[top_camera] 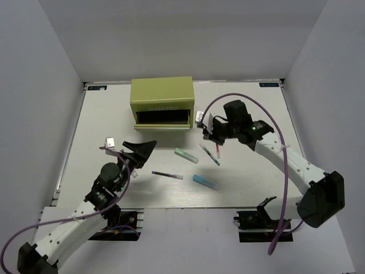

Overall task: Sort the stationery into containers
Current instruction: Pick up the pen from the center of the board.

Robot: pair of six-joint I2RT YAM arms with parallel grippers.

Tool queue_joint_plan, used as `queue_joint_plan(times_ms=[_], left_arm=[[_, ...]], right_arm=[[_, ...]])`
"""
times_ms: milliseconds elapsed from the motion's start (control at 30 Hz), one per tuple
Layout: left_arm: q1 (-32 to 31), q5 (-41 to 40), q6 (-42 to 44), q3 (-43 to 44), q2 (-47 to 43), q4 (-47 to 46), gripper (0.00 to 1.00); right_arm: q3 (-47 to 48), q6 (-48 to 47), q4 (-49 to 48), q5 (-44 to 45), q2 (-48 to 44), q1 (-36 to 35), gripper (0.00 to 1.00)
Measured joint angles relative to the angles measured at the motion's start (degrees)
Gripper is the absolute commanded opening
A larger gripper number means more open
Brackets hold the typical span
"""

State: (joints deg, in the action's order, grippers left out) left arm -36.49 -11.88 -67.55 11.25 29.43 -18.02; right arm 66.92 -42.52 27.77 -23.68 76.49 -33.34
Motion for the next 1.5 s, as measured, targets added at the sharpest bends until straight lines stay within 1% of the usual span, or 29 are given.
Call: queue_joint_plan(times_ms=[33,67,133,167,200,233,300,333,433,500,567,633,733,867,1033,1067,1133,1167,1233,1267,1367,1500], left_arm=[[0.0,-0.7,0.8,0.2,-4.2,6.0,0.99],[0.0,-1.3,1.8,0.6,-7.4,11.3,0.99],[0.0,-2.6,3.8,3.1,-10.0,21.1,0.99],[0.0,-3.1,4.7,5.0,-9.6,25.7,0.97],[0.0,-3.6,5.7,7.5,-8.3,29.7,0.94],[0.0,-4.2,6.9,10.4,-5.5,33.6,0.87],[0.1,-5.0,8.6,16.6,2.1,39.8,0.85],[0.1,-5.4,9.4,19.5,6.3,42.5,0.81],[0.1,-6.4,11.0,25.6,17.6,48.4,0.76],[0.1,-6.9,11.7,26.7,22.4,51.0,0.76],[0.1,-7.5,11.9,26.7,23.5,54.4,0.81],[0.1,-8.9,11.8,26.7,22.5,57.4,0.81],[0.1,-11.5,11.3,26.8,20.3,61.6,0.84],[0.1,-13.9,10.7,27.1,19.7,65.7,0.85],[0.4,-14.7,10.8,27.1,20.7,67.5,0.85],[0.5,-14.6,10.8,27.1,21.2,67.5,0.85],[0.6,-14.5,10.8,27.0,22.5,67.5,0.85],[0.7,-14.4,10.8,27.0,23.3,67.5,0.86],[0.9,-14.2,10.8,27.0,24.7,67.5,0.88],[1.1,-14.1,10.9,26.9,25.4,67.3,0.88],[2.1,-13.2,11.1,26.5,27.6,66.8,0.88],[3.8,-12.2,11.2,25.8,31.3,65.7,0.89]], right_arm=[[-2.6,1.2,0.0,-1.5,-1.3,-0.3,0.00],[-4.6,2.3,0.1,-2.7,-1.9,-0.7,0.07],[-8.1,4.9,0.3,-4.5,-1.1,-2.0,0.21],[-9.4,6.0,0.3,-5.0,0.1,-3.0,0.40],[-10.3,7.2,0.0,-5.2,1.6,-3.9,0.47],[-10.9,8.3,-0.3,-5.2,3.3,-4.8,0.53],[-11.3,10.3,-1.9,-4.5,6.2,-6.4,0.63],[-11.4,11.4,-2.8,-3.9,7.6,-7.1,0.66],[-11.4,13.7,-6.6,-1.8,10.6,-8.4,0.68],[-11.4,15.0,-9.3,-0.1,12.6,-9.2,0.70],[-11.4,15.9,-11.7,1.7,14.9,-9.7,0.70],[-11.4,16.7,-13.6,3.7,16.8,-10.3,0.70],[-11.4,17.5,-16.3,6.7,19.0,-11.1,0.70],[-11.4,18.2,-19.7,10.2,22.0,-11.8,0.66],[-10.7,19.0,-21.8,11.6,24.4,-12.1,0.55],[-10.6,19.2,-22.1,11.5,24.7,-12.1,0.49],[-10.6,19.1,-22.5,11.4,24.8,-12.1,0.41],[-10.6,19.1,-22.5,11.2,24.8,-12.1,0.34],[-10.9,18.9,-22.9,10.8,24.8,-12.1,0.27],[-11.1,18.6,-23.2,10.4,24.7,-12.1,0.21],[-12.4,17.9,-23.3,9.1,23.6,-12.1,0.12],[-14.3,15.8,-18.3,6.6,18.7,-12.1,0.08]])
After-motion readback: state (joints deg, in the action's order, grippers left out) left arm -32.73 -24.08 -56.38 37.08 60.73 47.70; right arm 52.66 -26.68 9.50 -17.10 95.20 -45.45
